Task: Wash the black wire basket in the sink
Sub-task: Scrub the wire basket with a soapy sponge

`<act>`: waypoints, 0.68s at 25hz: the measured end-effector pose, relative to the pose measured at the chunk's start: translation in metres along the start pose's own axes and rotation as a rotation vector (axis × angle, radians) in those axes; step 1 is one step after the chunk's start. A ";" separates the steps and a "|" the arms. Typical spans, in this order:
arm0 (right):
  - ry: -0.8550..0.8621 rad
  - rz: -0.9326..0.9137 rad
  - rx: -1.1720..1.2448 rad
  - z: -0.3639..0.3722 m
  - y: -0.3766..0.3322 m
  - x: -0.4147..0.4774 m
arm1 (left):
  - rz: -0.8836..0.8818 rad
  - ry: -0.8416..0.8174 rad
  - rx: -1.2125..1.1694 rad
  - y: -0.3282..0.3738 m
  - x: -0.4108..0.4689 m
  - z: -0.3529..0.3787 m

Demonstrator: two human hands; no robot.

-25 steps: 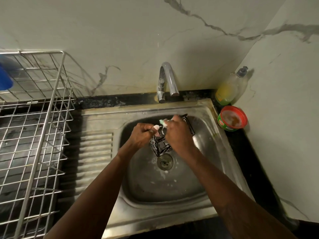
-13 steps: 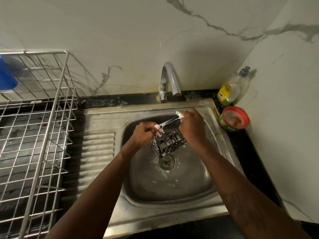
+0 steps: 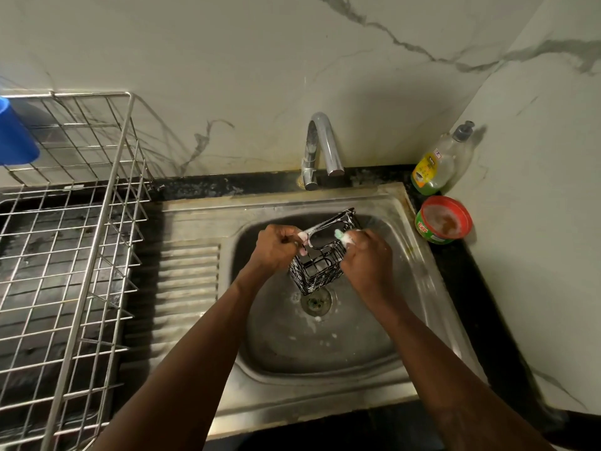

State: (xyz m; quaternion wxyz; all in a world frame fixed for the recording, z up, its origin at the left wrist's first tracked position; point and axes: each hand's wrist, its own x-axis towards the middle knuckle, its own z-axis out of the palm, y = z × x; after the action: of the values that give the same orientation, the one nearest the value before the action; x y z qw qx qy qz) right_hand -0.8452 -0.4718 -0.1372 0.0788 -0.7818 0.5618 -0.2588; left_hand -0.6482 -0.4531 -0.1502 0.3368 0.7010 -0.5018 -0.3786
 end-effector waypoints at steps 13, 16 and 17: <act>-0.074 -0.286 0.096 0.006 0.005 -0.020 | -0.045 0.011 -0.009 0.007 -0.001 -0.002; 0.021 -0.038 0.076 0.000 0.023 -0.005 | -0.071 -0.002 0.000 0.008 0.002 -0.001; 0.052 0.009 0.078 0.001 0.023 0.000 | -0.082 -0.012 0.002 0.008 0.003 -0.001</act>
State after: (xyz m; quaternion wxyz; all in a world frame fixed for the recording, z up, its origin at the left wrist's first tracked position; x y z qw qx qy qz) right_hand -0.8638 -0.4796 -0.1474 0.0957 -0.7686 0.5566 -0.3004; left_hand -0.6502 -0.4575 -0.1437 0.3174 0.7189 -0.4749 -0.3960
